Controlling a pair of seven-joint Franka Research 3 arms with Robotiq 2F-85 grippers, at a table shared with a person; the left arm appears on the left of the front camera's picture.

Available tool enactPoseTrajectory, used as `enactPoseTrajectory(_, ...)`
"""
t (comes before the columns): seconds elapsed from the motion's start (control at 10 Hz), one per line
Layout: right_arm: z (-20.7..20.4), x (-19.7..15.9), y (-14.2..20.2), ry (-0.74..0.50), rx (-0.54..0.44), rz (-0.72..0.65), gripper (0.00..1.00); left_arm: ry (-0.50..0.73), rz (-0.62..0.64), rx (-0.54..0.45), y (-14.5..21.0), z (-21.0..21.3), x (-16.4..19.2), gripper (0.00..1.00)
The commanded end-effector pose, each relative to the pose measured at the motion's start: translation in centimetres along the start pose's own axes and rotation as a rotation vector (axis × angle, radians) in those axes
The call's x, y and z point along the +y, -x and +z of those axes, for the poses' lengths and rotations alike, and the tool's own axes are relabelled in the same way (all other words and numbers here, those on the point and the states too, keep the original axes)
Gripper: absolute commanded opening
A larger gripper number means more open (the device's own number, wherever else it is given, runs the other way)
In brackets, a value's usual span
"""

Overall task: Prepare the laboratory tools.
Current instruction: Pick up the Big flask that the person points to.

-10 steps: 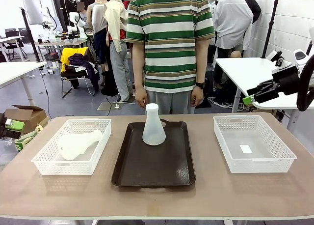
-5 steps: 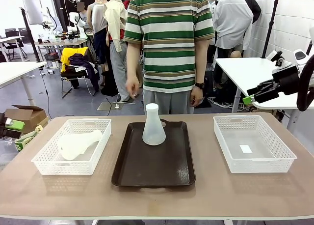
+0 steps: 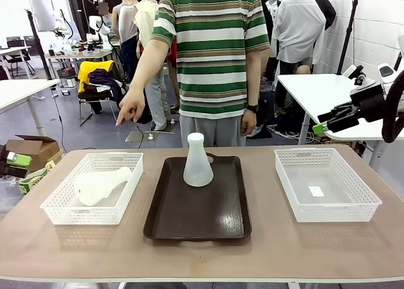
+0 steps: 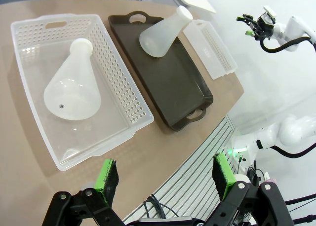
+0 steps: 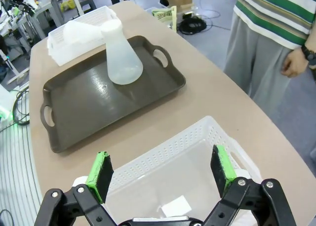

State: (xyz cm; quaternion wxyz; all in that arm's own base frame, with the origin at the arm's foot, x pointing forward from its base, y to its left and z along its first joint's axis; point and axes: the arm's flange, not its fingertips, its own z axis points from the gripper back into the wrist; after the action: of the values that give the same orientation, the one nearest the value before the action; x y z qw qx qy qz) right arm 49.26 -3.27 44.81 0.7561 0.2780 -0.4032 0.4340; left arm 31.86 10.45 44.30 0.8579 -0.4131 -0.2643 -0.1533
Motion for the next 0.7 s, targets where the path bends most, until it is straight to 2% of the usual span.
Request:
enactPoseTrajectory(0.0, -0.04, -0.05, -0.03, 0.008, 0.002, 0.000, 1.00, 0.017, -0.023, -0.014, 0.03, 0.01, 0.27, 1.00)
enactPoseTrajectory(0.6, -0.04, -0.05, -0.03, 0.008, 0.002, 0.000, 1.00, 0.017, -0.023, -0.014, 0.03, 0.01, 0.27, 1.00)
